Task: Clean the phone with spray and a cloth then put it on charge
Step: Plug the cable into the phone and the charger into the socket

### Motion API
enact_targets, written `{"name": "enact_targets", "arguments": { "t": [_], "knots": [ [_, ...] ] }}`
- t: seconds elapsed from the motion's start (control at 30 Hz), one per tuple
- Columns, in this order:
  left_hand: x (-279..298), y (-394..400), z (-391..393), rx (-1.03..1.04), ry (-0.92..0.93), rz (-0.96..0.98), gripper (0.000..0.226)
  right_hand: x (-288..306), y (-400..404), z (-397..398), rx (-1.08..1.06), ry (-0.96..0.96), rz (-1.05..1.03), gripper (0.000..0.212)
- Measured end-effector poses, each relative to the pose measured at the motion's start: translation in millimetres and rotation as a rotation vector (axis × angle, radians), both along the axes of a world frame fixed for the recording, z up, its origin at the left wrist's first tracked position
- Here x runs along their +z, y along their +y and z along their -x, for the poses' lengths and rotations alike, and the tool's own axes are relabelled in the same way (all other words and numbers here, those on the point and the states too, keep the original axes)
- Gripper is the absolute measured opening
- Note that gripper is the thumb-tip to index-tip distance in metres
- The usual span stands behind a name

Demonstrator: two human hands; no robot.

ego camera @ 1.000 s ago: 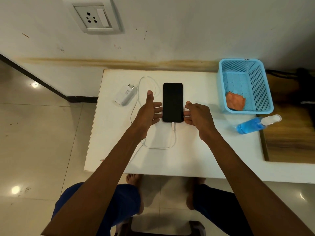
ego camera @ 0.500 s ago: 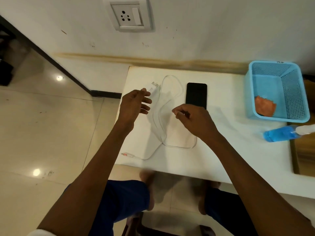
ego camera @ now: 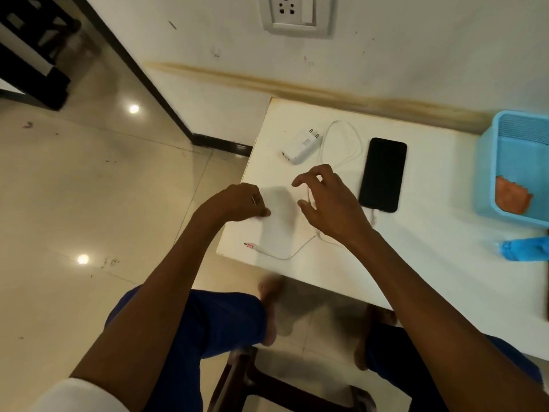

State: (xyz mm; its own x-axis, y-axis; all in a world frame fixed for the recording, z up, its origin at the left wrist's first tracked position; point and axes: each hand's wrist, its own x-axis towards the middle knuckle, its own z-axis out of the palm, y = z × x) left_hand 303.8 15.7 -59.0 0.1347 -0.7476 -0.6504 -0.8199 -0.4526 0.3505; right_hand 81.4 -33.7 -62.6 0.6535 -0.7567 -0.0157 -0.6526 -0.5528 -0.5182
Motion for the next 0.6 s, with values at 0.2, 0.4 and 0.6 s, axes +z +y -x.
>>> {"name": "enact_targets", "arguments": {
  "t": [0.2, 0.4, 0.6],
  "knots": [
    [-0.5, 44.3, 3.5, -0.230, 0.080, -0.082, 0.028, 3.7, -10.7, 11.6, 0.036, 0.030, 0.094, 0.046],
    [-10.8, 67.0, 7.3, -0.353, -0.058, 0.083, 0.019, 2.4, -16.8, 24.3, 0.124, 0.101, 0.079, 0.055],
    [-4.6, 51.5, -2.6, -0.228, 0.053, 0.146, 0.010, -5.2, -5.4, 26.8, 0.248, 0.212, 0.149, 0.056]
  ]
}}
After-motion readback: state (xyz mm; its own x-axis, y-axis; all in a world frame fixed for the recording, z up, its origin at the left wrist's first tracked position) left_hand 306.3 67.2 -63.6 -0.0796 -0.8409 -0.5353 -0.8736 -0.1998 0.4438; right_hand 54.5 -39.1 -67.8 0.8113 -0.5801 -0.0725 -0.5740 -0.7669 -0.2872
